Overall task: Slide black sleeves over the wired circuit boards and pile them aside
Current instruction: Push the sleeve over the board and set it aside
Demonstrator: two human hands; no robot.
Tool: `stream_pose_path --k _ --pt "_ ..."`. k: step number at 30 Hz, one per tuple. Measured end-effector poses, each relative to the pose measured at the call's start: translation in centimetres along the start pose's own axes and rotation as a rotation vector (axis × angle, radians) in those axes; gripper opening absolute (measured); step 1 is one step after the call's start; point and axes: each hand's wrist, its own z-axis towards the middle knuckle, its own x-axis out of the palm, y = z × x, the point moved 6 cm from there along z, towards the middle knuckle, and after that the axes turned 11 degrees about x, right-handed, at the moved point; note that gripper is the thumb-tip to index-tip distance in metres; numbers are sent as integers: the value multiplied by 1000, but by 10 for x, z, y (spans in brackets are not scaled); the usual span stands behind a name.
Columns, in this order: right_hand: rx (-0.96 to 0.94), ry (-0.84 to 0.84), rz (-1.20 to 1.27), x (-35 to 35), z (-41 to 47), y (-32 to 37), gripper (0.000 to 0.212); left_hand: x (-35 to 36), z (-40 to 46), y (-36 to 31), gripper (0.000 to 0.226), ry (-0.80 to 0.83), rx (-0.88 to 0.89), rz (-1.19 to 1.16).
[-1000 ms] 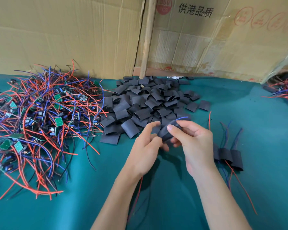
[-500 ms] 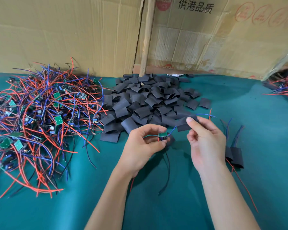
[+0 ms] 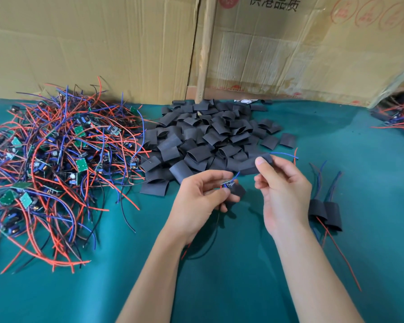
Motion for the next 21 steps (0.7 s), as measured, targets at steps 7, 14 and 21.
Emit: stream_pose_path --k 7,14,21 --pt "35 55 42 3 -2 0 16 2 -1 1 13 11 -15 71" --pt "15 49 -21 3 -3 2 13 3 0 0 27 43 29 132" --pt "-53 70 -173 3 -3 7 16 -5 1 -2 22 -80 75 283"
